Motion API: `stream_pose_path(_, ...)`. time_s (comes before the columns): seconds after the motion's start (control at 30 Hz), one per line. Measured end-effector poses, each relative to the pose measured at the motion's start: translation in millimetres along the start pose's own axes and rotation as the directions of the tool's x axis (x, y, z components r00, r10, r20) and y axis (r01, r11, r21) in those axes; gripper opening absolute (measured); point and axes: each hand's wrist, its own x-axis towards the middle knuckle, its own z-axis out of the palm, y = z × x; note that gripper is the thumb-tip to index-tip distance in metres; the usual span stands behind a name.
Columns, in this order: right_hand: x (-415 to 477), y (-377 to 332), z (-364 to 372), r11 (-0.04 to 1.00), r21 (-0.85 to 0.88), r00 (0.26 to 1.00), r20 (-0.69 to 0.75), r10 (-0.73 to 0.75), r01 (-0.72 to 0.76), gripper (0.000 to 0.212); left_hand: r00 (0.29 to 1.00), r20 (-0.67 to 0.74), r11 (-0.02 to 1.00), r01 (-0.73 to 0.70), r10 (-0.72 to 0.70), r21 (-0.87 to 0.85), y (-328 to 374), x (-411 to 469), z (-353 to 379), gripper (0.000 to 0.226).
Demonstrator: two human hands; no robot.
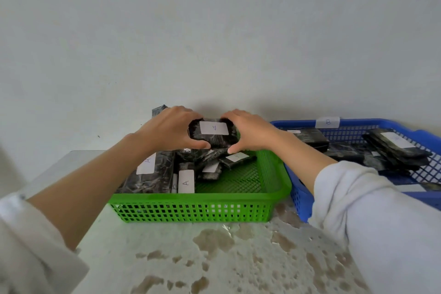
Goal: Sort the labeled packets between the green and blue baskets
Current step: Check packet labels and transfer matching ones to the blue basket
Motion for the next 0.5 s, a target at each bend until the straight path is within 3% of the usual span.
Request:
stream_pose_path(0.17, -8, 18, -20, 0.980, -0.196, 0.981, -0.192, -0.004, -0.034, 0.077, 0.994, -0.041, 0.984, 0.093, -0.101, -0.155, 8, 2, 19, 0.079)
stream_pose_path(0.27, -19, 37, -26, 0.972, -0.186, 0.962, -0.257, 0.093, -0.144, 0.074, 0.959, -0.135, 0.911, 0.185, -0.250, -0.369, 23, 6, 36, 0.059)
stream_pose_path(0.33, -27, 48, -28, 0.968, -0.105, 0.937, -0.293, 0.189, -0.228, 0.079, 0.963, -0.105, 0.881, 0.181, -0.249, -0.437, 30, 7, 44, 0.038)
stream_pose_path(0.4, -35, 58, -29, 0.957, -0.021, 0.914, -0.302, 0.270, -0.290, 0.085, 0.981, 0.128, 0.836, 0.190, -0.144, -0.514, 35, 6, 49, 0.023)
stream_pose_path(0.43, -38, 61, -29, 0.952, 0.020, 0.908, -0.296, 0.296, -0.304, 0.088, 0.956, 0.287, 0.796, 0.224, -0.066, -0.562, 39, 5, 51, 0.024)
stream_pose_path(0.5, -44, 64, -29, 0.947, 0.098, 0.906, -0.276, 0.322, -0.307, 0.091, 0.828, 0.557, 0.723, 0.345, 0.065, -0.599, 51, 3, 55, 0.036)
